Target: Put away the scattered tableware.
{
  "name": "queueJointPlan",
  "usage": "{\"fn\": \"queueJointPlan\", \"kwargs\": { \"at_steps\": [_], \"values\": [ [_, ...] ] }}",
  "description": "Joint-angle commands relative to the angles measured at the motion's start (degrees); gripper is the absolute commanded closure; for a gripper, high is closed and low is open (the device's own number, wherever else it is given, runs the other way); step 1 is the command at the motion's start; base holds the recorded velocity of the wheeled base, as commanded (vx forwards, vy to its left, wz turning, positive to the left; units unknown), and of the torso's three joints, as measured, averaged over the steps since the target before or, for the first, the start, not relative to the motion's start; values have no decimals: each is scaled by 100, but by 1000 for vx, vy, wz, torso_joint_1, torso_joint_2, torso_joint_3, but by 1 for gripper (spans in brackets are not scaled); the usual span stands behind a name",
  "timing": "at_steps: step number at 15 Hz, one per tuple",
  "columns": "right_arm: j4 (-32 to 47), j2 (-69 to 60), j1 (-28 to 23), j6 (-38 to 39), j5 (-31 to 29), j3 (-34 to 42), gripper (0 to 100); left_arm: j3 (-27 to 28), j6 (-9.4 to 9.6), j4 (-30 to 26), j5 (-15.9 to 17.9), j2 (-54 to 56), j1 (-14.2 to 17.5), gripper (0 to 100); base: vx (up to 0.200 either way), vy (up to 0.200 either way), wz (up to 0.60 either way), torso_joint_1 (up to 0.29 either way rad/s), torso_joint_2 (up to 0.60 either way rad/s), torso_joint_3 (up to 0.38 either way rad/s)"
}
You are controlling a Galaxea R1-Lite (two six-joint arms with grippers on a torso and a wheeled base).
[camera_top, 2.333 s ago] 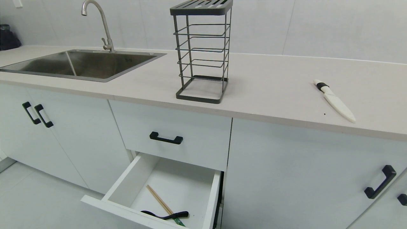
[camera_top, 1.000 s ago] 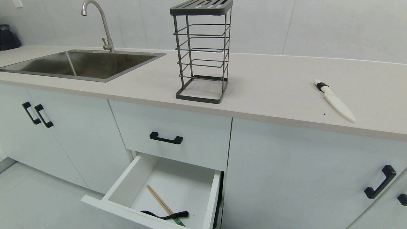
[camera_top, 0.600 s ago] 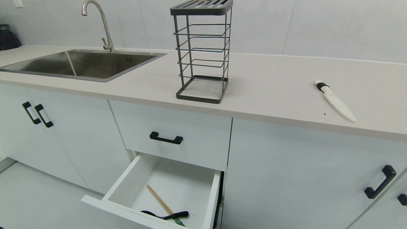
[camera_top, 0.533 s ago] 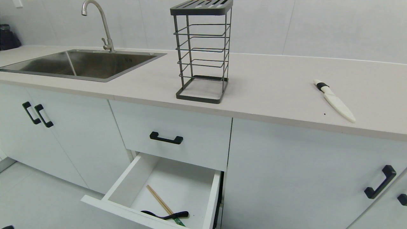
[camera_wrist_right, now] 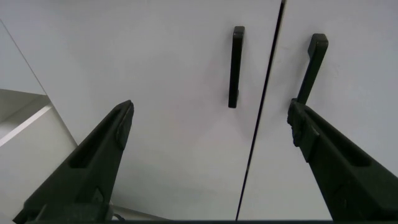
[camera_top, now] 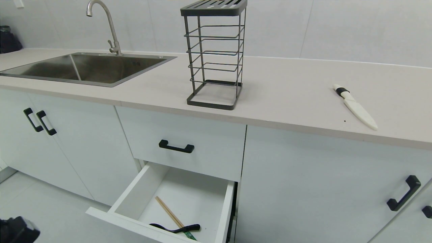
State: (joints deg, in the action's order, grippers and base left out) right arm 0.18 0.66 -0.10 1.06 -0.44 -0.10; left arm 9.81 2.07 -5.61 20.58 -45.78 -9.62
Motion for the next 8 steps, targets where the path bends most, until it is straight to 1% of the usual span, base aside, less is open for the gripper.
{"fn": "queueJointPlan", "kwargs": {
  "at_steps": [1,2,3,4,5,7,8],
  "values": [
    [-1,22,1,-1,0,1,0,-120,355,33,-45,-1170,-233,0,0,0,0,0,0,0],
    [-1,22,1,-1,0,1,0,-217,584,33,-45,-1417,-233,0,0,0,0,0,0,0],
    [-1,22,1,-1,0,1,0,-287,733,42,-54,-1575,-233,0,0,0,0,0,0,0],
    [-1,22,1,-1,0,1,0,-305,839,104,-63,-1786,-233,0,0,0,0,0,0,0],
    [-1,22,1,-1,0,1,0,-357,821,420,-80,-2199,-233,0,0,0,0,0,0,0],
    [-1,22,1,-1,0,1,0,-568,742,1405,-291,-2823,-233,0,0,0,0,0,0,0],
    [-1,22,1,-1,0,1,0,-639,689,2204,-370,-3438,-233,0,0,0,0,0,0,0]
  ]
}}
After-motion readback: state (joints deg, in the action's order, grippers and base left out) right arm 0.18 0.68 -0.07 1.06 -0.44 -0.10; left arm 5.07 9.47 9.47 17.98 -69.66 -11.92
